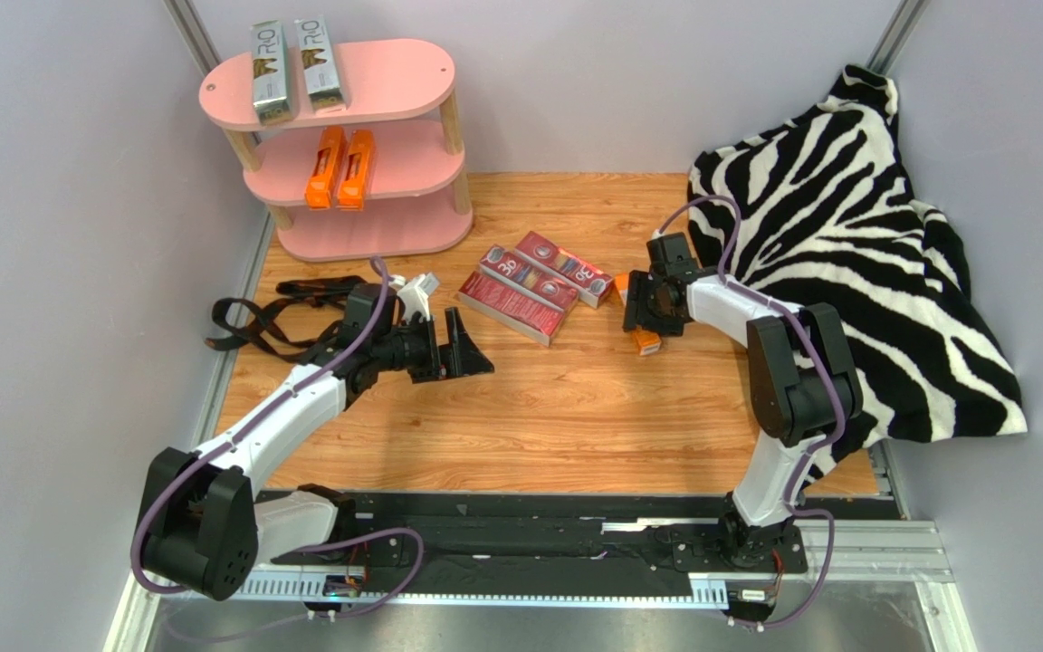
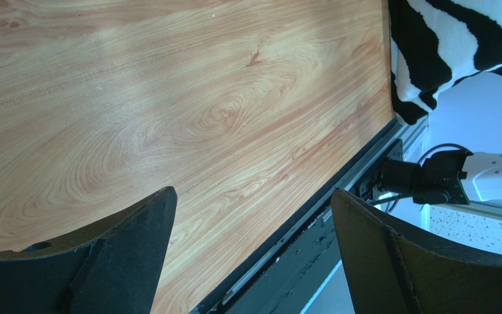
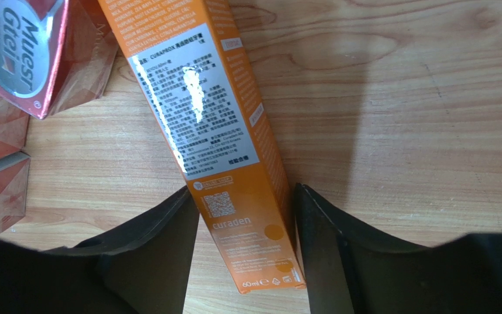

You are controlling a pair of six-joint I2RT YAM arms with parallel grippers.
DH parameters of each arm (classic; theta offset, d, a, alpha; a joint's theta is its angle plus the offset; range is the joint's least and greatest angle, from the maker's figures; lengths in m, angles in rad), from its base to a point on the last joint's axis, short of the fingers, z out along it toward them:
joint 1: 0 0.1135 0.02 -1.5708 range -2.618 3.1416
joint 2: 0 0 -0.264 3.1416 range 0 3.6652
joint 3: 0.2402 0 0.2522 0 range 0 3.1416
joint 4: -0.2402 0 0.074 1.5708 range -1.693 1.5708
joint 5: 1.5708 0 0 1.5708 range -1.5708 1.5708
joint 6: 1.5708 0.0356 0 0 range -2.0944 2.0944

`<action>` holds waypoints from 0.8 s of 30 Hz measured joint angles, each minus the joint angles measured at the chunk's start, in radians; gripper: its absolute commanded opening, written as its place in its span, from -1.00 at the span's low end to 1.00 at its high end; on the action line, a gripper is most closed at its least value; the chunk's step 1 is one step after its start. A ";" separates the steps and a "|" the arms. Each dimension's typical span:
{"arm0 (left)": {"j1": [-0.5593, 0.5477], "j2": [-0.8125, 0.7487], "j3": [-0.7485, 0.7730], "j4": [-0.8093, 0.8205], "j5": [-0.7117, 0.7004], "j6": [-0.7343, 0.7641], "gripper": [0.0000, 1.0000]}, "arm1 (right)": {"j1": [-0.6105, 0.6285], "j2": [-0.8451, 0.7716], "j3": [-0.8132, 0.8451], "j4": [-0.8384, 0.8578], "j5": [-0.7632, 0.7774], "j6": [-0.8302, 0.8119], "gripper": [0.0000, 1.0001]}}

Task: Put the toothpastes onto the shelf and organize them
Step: Pick up the toothpaste from the center of the board.

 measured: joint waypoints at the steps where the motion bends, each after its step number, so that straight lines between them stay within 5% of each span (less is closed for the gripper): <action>1: 0.000 0.000 0.000 0.000 0.002 0.000 0.93 | 0.000 0.000 0.000 -0.001 0.002 0.003 -0.12; 13: 0.000 -0.016 -0.005 0.000 0.003 -0.001 0.93 | 0.000 -0.079 -0.081 0.004 0.034 0.034 -0.29; 24: 0.000 -0.088 0.001 -0.039 0.020 0.011 0.93 | 0.000 -0.365 -0.137 -0.028 -0.118 0.035 -0.34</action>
